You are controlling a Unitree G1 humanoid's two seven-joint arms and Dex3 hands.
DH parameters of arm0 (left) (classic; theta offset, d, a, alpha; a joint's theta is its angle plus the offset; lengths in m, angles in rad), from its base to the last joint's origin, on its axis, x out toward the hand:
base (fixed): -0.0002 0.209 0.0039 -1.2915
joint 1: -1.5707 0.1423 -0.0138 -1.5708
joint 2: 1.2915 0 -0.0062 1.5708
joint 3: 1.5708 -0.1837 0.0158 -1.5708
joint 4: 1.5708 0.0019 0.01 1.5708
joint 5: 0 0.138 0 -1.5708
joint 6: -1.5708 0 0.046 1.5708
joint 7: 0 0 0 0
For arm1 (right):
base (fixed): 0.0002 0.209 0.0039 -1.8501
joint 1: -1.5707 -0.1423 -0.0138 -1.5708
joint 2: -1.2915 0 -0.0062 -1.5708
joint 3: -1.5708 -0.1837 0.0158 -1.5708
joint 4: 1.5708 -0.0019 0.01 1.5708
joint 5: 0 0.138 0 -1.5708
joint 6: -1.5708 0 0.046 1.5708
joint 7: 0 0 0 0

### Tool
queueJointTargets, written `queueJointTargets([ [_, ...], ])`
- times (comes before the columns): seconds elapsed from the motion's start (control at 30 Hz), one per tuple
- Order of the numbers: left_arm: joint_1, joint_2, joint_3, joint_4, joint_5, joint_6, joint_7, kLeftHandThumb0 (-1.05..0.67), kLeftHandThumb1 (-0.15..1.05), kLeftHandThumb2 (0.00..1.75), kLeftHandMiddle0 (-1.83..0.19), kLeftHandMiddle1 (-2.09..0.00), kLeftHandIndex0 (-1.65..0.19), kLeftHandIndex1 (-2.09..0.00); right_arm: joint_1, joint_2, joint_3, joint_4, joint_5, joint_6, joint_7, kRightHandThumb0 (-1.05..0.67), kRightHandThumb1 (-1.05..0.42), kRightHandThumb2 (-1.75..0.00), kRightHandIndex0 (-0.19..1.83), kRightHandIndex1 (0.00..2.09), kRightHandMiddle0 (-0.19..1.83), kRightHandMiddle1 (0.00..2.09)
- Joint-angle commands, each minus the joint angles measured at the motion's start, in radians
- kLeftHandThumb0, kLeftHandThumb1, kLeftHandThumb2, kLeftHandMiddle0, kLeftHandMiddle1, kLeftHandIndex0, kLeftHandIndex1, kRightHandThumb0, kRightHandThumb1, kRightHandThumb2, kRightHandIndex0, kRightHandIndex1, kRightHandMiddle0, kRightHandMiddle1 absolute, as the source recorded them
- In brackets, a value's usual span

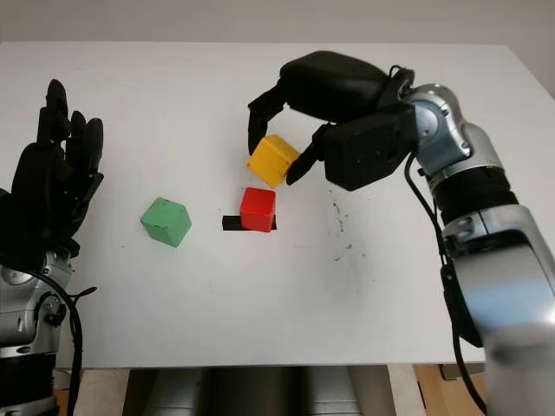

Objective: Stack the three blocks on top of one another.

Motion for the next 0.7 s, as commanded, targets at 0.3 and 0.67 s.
queueJointTargets([
  [0.3, 0.033, -0.002, -0.002, -0.031, 0.02, -0.015, 0.003, -0.73, 1.05, 0.46, 0.19, 0.0, 0.19, 0.0, -0.092, 0.032, 0.086, 0.114, -0.139, -0.132, -0.186, -0.41, -0.85, -0.06, 0.15, 1.0, 0.64, 1.21],
  [0.67, 0.035, -0.007, -0.004, -0.035, 0.023, -0.003, 0.018, -0.72, 1.05, 0.46, 0.19, 0.0, 0.19, -0.02, -0.134, 0.03, 0.154, 0.136, -0.258, -0.183, -0.341, -0.43, -0.87, -0.06, 0.14, 0.94, 0.61, 1.26],
])
